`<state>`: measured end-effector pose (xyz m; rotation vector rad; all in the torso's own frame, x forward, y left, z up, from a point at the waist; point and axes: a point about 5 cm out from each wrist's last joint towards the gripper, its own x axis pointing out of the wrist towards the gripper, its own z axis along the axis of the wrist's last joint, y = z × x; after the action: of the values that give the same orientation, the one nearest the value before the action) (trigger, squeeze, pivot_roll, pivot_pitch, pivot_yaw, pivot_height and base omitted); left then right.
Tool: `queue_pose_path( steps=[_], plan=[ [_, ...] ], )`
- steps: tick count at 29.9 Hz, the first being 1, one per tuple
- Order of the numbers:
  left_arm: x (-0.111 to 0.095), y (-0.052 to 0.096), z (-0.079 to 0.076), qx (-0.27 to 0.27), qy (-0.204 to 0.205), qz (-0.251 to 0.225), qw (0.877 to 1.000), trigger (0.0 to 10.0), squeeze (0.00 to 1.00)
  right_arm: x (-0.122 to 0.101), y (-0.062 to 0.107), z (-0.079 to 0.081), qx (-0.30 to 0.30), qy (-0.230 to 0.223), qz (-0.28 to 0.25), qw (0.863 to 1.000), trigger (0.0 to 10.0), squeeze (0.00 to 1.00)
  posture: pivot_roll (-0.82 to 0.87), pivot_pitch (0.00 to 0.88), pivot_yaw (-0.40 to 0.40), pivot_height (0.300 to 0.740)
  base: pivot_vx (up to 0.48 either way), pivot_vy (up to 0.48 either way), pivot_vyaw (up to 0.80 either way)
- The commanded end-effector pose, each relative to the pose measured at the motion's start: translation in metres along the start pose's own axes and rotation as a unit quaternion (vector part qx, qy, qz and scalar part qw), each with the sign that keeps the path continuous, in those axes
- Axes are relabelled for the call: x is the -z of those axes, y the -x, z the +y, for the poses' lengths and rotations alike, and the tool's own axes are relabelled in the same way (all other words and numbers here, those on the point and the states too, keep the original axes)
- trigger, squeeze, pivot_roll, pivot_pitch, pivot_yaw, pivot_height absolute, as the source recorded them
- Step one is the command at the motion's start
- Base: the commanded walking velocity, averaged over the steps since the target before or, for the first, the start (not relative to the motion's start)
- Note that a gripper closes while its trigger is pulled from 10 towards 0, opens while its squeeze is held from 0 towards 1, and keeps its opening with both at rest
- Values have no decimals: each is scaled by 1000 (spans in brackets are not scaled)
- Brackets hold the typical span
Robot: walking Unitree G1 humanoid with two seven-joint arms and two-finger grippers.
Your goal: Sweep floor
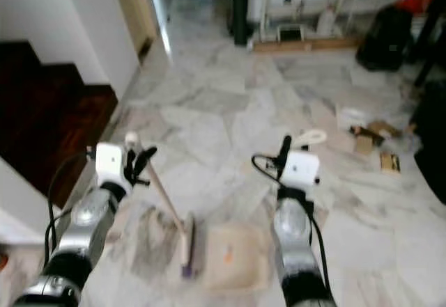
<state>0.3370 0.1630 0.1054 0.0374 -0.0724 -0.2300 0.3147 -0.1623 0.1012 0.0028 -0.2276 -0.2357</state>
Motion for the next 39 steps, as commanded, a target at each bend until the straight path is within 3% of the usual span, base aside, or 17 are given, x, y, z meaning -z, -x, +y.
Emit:
queue_pose_path(
  steps=[1, 39],
  plan=[
    [-11, -4, -1, 5, -7, -25, 1000, 10000, 0, -6, -4, -4, 3, 3, -17, 1000, 10000, 0, -165, 0, 109, 740, 349, 0, 0],
    [-9, 0, 2, -15, -5, -28, 999, 10000, 0, -4, -2, -2, -13, 4, -11, 1000, 10000, 0, -100, 0, 71, 740, 351, 0, 0]
  ],
)
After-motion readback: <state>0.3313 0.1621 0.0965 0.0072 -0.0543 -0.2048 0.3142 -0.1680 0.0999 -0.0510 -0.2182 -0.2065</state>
